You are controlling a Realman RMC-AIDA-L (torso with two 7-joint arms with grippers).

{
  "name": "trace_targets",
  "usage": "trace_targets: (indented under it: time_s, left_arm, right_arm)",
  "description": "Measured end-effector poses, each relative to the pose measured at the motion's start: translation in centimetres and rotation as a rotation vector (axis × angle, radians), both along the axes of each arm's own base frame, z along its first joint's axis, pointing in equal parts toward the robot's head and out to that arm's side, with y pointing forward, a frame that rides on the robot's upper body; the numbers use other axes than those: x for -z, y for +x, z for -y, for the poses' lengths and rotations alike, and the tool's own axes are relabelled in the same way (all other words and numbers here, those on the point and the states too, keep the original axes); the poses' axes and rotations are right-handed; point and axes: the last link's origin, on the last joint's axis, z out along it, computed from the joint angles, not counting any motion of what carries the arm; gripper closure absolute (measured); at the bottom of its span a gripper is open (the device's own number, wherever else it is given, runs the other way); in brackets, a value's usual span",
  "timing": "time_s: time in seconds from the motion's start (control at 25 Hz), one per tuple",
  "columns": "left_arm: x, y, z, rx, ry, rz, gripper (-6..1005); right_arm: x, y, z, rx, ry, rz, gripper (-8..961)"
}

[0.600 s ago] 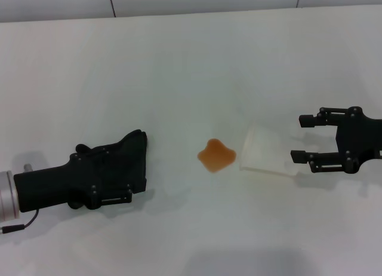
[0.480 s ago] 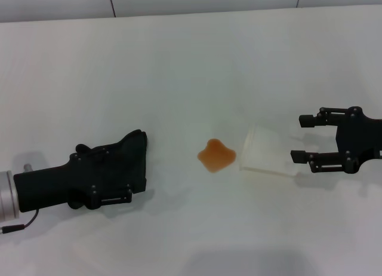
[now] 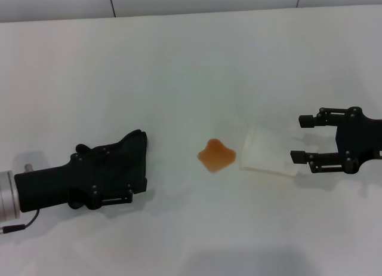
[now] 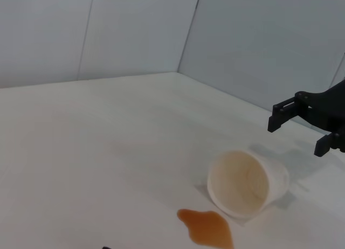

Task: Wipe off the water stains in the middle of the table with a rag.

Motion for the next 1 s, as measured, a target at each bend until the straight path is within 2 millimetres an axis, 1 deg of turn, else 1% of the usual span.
trace_targets:
  time_s: [0.24,0.36,0.48,0.52,0.72,0.92,1.0]
  left_arm:
    - [0.1,0.0,0.0,0.0,-0.001,0.001,125]
    - [0.1,0.1,0.0,0.001,-0.001,0.002,126]
    - [0.0,0.2,-0.2,0.002,-0.003,0.002,126]
    - [0.0,0.2,-0.3,0.0,-0.005,0.002,126]
    - [-0.1,0.2,-0.3,-0.001,-0.006,0.0,127]
    - [-0.1,0.2,-0.4,0.0,-0.006,-0.001,127]
    - [-0.1,0.3,-0.4,0.0,-0.005,0.0,128]
  right_arm:
    - [-0.1,-0.1,0.0,-0.001,0.002,0.001,199]
    - [-0.5,-0.6,-0.4,-0.004,0.001,0.008,199]
    - [-1.6,-2.0,-1.2,0.033,-0.014,0.053,198]
    - [-2.1,-2.6,-1.6,0.057,-0.029,0.092,198]
    - [-3.0,-5.7,-3.0,0.159,-0.119,0.236,198]
    - [-3.1,-8.6,-4.0,0.202,-0.218,0.291,197]
    - [-2.7,-9.1,-4.2,0.202,-0.236,0.329,197]
